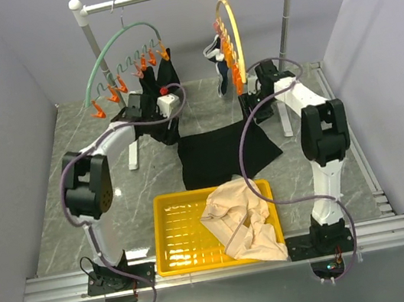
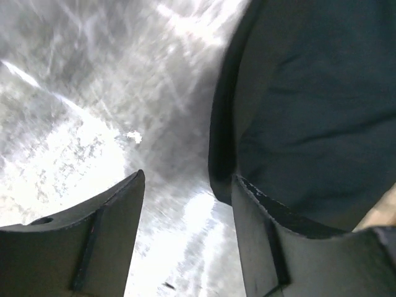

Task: Clip the underwear to the hanger

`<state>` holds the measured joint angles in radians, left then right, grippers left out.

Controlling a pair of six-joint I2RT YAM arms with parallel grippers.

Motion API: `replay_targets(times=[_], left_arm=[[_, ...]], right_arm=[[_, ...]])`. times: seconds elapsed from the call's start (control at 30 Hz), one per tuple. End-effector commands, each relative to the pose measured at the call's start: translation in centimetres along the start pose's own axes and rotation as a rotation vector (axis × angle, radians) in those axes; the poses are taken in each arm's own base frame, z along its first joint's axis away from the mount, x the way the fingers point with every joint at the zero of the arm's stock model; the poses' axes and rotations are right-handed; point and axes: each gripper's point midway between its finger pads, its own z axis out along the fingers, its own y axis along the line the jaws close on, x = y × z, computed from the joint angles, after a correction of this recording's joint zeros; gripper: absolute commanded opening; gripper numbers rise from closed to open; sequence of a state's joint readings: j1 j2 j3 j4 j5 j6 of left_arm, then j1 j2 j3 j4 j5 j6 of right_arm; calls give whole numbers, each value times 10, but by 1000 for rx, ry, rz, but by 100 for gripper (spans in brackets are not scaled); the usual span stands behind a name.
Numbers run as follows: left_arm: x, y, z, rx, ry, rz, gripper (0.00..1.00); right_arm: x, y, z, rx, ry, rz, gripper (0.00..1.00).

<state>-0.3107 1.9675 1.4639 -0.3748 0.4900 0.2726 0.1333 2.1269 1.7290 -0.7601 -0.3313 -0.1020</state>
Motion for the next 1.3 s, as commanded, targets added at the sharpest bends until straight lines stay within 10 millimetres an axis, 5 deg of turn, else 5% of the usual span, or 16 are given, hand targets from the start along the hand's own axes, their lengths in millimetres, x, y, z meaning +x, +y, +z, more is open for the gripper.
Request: replay_targets(times=[0.0, 0.17, 0.23, 0.4, 0.73, 0.8, 0.93, 1.0, 1.13, 1.27], left_arm=[[-44, -22, -33, 42, -170, 62, 65], [-41, -37, -53, 40, -219, 64, 76], [-39, -35, -57, 9, -234, 61, 87], [-51, -22, -71, -102, -291, 74, 90], [-31, 23, -39, -258, -145, -75, 81], [-25, 32, -38, -300, -106, -94, 79], [-8, 40, -29, -326, -34, -117, 77], [-1, 41, -27, -331, -5, -121, 77], [18, 40, -22, -324, 64, -134, 78], [29, 41, -23, -330, 94, -133, 80]], right_arm=[[-34, 30, -51, -63, -175, -37, 65], [-26, 43, -68, -121, -223, -26, 65], [-21, 49, -77, -142, -241, -28, 65], [-10, 54, -88, -154, -264, -60, 66], [-9, 37, -78, -85, -269, -90, 61], [-16, 29, -71, -52, -263, -88, 56], [-36, 23, -58, -33, -275, -83, 26], [-47, 24, -48, -37, -279, -80, 19], [-65, 42, -24, -57, -272, -79, 17], [-78, 39, 5, -59, -246, -42, 17]])
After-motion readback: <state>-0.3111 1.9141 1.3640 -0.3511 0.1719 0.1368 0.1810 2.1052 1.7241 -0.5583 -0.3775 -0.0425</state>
